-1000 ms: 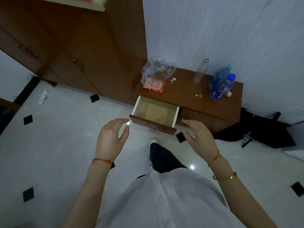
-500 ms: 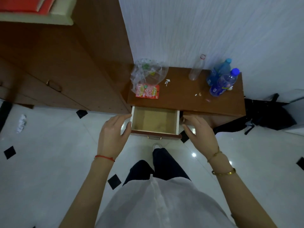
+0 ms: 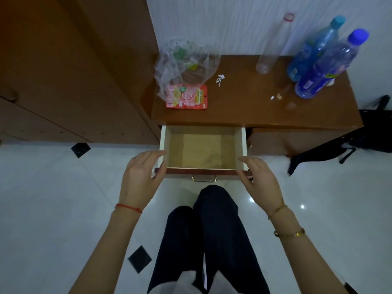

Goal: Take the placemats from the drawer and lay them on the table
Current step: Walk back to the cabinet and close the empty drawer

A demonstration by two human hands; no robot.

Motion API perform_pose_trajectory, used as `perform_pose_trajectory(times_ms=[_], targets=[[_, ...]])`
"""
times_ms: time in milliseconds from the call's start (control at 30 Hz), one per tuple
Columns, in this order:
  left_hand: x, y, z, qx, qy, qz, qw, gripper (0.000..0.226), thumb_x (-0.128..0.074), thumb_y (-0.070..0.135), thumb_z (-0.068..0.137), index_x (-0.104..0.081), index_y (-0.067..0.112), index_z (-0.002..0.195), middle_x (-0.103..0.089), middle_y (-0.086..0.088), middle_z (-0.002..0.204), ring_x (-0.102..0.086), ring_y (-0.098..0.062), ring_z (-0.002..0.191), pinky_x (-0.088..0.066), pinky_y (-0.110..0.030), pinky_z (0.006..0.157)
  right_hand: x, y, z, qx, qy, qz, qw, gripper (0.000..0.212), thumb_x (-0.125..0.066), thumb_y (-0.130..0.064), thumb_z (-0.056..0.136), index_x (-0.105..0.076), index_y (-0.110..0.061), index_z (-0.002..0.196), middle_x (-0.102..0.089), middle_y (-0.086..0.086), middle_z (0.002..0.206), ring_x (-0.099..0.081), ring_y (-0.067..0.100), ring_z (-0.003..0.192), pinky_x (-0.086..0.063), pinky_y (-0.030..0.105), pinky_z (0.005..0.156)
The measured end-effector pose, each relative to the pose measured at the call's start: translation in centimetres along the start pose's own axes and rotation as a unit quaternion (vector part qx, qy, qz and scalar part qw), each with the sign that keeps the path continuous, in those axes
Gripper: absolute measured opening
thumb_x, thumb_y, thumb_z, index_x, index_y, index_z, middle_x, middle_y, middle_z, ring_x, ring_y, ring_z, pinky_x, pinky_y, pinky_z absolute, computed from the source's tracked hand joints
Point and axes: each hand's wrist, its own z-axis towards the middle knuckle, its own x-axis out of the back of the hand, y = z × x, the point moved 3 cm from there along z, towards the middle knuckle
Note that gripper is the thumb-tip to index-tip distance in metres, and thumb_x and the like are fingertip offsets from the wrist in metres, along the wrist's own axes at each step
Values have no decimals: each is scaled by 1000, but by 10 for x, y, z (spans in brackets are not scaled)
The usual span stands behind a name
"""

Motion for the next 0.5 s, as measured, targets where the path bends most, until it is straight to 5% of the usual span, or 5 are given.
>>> perform_pose_trajectory(times_ms=[267, 500], targets=[[-147, -69, -27, -55, 0, -3, 999, 35, -62, 36, 89, -67, 11, 112, -69, -2, 107, -64, -20, 100, -48, -37, 90, -123, 68, 6, 35, 39, -20, 998, 37, -57, -34, 93, -62, -2, 112, -65, 10, 106, -60, 26, 102, -50, 38, 91], [-197, -99, -46, -104, 42, 4, 994, 31, -67, 33, 89, -67, 14, 113, -68, 0, 107, -63, -19, 100, -44, -30, 91, -175, 85, -2, 68, 87, -32, 993, 41, -62, -35, 91, -61, -6, 120, -65, 8, 114, -60, 26, 107, -47, 40, 96]])
